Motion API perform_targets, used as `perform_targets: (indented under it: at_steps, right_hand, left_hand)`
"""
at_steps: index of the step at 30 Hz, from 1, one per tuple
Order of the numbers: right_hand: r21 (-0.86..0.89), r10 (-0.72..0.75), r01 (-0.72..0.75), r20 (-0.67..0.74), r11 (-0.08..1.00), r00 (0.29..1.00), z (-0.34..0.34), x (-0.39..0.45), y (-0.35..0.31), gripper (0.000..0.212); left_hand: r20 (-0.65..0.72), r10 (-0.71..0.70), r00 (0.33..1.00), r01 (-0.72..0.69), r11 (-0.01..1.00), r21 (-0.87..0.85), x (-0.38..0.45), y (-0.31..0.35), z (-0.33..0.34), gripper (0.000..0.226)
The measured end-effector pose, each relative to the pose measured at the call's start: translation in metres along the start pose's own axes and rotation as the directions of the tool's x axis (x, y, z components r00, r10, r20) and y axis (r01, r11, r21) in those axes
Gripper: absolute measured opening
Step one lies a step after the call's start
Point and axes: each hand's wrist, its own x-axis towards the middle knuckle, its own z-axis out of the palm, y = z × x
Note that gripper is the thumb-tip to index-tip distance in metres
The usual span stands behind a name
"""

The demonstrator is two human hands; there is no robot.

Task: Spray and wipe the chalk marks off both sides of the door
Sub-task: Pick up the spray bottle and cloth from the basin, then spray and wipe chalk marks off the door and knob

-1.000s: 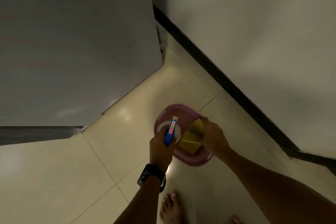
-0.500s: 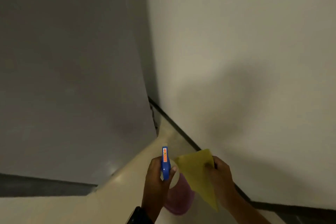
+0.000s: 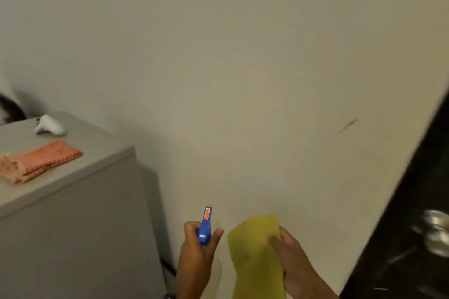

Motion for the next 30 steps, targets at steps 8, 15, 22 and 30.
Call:
perform_targets:
  at_steps: [8, 15, 22, 30]
  right_hand:
    - [0.397, -0.064, 0.135, -0.187, 0.908, 0.98, -0.09, -0.171, -0.163, 0.034]
    - [0.579, -0.319, 0.376, -0.203, 0.723, 0.926, -0.217, -0.351, -0.225, 0.078]
    - [0.483, -0.337, 0.68, -0.616, 0.552, 0.712, -0.35, -0.442, -0.249, 0.032]
    - [0.037, -0.52, 0.908, -0.81, 0.416, 0.271, -0.493, -0.544, -0.326, 0.024]
  left_hand:
    - [0.295, 0.366, 0.883, -0.351, 0.931, -0.102, -0.02, 0.179, 0.064, 0.028]
    - [0.375, 0.625, 0.685, -0.506, 0.778, -0.372, -0.104, 0.348, 0.165, 0.017]
    - [0.446, 0.728, 0.52, -0.503, 0.683, -0.529, -0.217, 0.47, 0.276, 0.013]
    - [0.397, 0.784, 0.477, -0.461, 0.608, -0.647, -0.309, 0.603, 0.363, 0.025]
